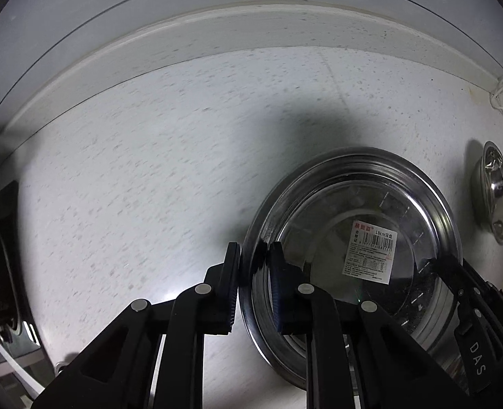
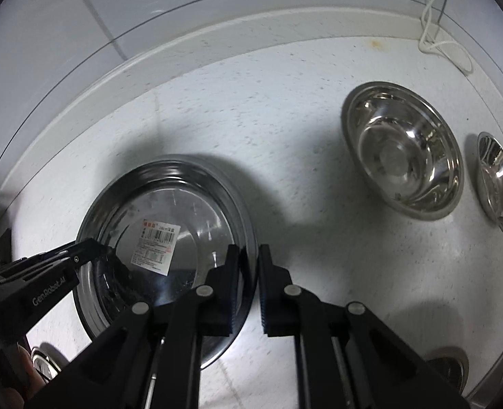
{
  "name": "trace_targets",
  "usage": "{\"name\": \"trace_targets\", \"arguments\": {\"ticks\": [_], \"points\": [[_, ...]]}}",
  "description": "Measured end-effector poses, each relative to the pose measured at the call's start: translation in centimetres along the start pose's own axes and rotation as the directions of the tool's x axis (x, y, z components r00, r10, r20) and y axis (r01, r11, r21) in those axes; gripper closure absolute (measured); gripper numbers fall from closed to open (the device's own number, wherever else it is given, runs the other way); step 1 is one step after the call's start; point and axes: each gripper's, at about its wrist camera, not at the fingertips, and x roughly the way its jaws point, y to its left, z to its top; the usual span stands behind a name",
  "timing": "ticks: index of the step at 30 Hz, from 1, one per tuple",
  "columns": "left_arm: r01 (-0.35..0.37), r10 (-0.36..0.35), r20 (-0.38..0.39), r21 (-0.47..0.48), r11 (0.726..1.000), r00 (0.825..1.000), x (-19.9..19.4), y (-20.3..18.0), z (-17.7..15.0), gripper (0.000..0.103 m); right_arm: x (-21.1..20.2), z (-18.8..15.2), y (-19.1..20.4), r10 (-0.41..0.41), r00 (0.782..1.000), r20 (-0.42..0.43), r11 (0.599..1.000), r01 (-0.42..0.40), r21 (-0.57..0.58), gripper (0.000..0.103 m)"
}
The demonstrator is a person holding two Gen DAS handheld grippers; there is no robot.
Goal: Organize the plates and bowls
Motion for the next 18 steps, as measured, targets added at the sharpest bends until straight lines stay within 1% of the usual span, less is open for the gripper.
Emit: {"name": "trace_targets", "arguments": {"ticks": [3, 7, 11, 12, 14, 15, 17, 18], "points": [[-0.003, 0.003, 0.008, -0.024, 1.0, 1.0, -1.0, 1.6, -1.0, 0.09, -1.3, -1.2, 1.7, 0.012, 1.0, 0.011, 1.0, -0.012, -0.028, 0.094], [-0.009, 0.011, 0.033, -0.069, 0.998, 0.999, -2.8, 4.9, -2.8, 0.09, -3.4, -3.4, 4.3, 0.048, 0.999, 0.027, 0.996, -0.046, -0.076, 0.094], [-0.038, 0.046, 0.067, -0.111, 0.993, 0.997, -5.4, 9.7, -6.6, 0.09, -5.4, -6.6, 7.8, 0.089, 0.995, 0.035, 0.988, -0.084, -0.13, 0.094], [-0.044, 0.053, 0.073, -0.123, 0.991, 0.996, -5.9, 10.8, -7.5, 0.09, -6.0, -7.8, 9.3, 0.102, 0.994, 0.035, 0.984, -0.095, -0.15, 0.094], [-0.063, 0.076, 0.083, -0.148, 0.987, 0.994, -7.0, 12.8, -9.4, 0.09, -6.7, -9.5, 11.0, 0.123, 0.992, 0.028, 0.977, -0.116, -0.178, 0.093], [-0.068, 0.082, 0.081, -0.161, 0.985, 0.993, -6.8, 13.4, -10.1, 0.09, -7.1, -10.7, 12.2, 0.131, 0.991, 0.023, 0.973, -0.124, -0.197, 0.093], [-0.073, 0.09, 0.08, -0.193, 0.979, 0.993, -7.4, 15.8, -12.2, 0.09, -7.7, -13.1, 14.4, 0.149, 0.989, 0.006, 0.961, -0.143, -0.237, 0.093], [-0.076, 0.094, 0.082, -0.204, 0.976, 0.992, -8.3, 17.3, -12.9, 0.09, -8.0, -14.0, 15.2, 0.154, 0.988, 0.0, 0.956, -0.149, -0.253, 0.093]]}}
